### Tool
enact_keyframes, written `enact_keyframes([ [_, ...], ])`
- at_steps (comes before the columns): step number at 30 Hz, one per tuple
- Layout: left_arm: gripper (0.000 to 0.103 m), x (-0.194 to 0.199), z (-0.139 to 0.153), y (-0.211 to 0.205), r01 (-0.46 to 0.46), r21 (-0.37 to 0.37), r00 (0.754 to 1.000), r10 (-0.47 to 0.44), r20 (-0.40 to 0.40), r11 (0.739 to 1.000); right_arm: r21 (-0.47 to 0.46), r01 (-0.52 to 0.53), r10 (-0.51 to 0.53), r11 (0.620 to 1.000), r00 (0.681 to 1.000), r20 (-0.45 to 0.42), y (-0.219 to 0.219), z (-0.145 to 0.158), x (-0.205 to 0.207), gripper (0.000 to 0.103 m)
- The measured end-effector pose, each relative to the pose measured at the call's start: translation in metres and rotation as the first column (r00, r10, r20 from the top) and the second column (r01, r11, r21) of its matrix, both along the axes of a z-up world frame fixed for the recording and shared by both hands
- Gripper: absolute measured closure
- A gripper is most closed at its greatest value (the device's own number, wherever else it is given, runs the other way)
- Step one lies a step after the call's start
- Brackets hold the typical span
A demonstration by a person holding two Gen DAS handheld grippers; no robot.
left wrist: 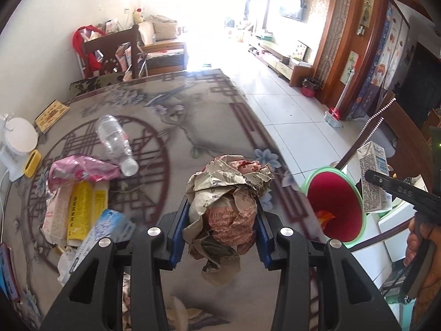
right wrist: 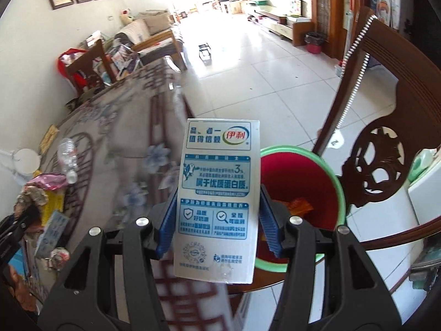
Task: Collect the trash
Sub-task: 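Drop the milk carton into the bin with the right tool while the left drops the ball, then move both tools back over the trash on the table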
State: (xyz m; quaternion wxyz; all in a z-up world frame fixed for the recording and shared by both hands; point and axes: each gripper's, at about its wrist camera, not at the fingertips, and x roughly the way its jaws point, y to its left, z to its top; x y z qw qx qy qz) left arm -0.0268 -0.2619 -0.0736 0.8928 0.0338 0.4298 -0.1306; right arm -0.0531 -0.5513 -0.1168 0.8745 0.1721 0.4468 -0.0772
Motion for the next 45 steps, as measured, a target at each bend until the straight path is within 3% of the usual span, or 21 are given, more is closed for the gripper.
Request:
enact_keyframes([
  [3,0.064,-0.002,0.003,-0.018,0.030,0.004,1.000,-0.030,0.009,1.000,-0.018,0.017,-0.018,1.000,1.000,-0.013,-0.019,-0.010,0.005,0.049],
  [6,0.064,-0.003,0.005,-0.037,0.066,0.010,0.998,-0.066,0.011,0.998,-0.042,0.034,-0.035,0.999,0.999,-0.019,-0.034,-0.016,0.008,0.032],
  [14,0.064,0.005,-0.002,-0.099,0.192,-0.008,0.981,-0.192,-0.019,0.981,-0.026,0.149,-0.148,0.988,0.988,0.031,-0.066,-0.002,-0.029,0.026],
  [22,0.064,0.013,-0.020,-0.197,0.383,-0.049,0.922,-0.385,-0.049,0.923,-0.033,0.258,-0.258,0.965,0.966,0.020,-0.087,0.007,-0.091,0.025],
  [28,0.063,0.009,-0.035,-0.250,0.455,-0.054,0.887,-0.458,-0.064,0.889,-0.065,0.340,-0.340,0.938,0.940,0.000,-0.102,0.008,-0.134,0.025],
  [29,0.056,0.008,-0.037,-0.257,0.458,-0.054,0.885,-0.461,-0.061,0.887,-0.065,0.350,-0.351,0.934,0.936,-0.003,-0.105,0.007,-0.139,0.025],
  [31,0.032,0.006,-0.038,-0.266,0.450,-0.046,0.891,-0.452,-0.048,0.892,-0.066,0.369,-0.371,0.927,0.929,-0.006,-0.108,0.007,-0.147,0.025],
  [32,0.022,0.006,-0.038,-0.266,0.447,-0.049,0.893,-0.449,-0.039,0.893,-0.067,0.371,-0.373,0.926,0.928,-0.006,-0.109,0.008,-0.150,0.025],
  [39,0.021,0.003,-0.017,-0.240,0.431,-0.033,0.903,-0.430,0.011,0.902,-0.078,0.331,-0.331,0.940,0.943,0.010,-0.092,0.013,-0.144,0.025],
  [45,0.021,0.002,0.005,-0.162,0.311,-0.040,0.950,-0.310,0.043,0.949,-0.063,0.240,-0.239,0.969,0.971,0.032,-0.063,0.018,-0.115,0.025],
])
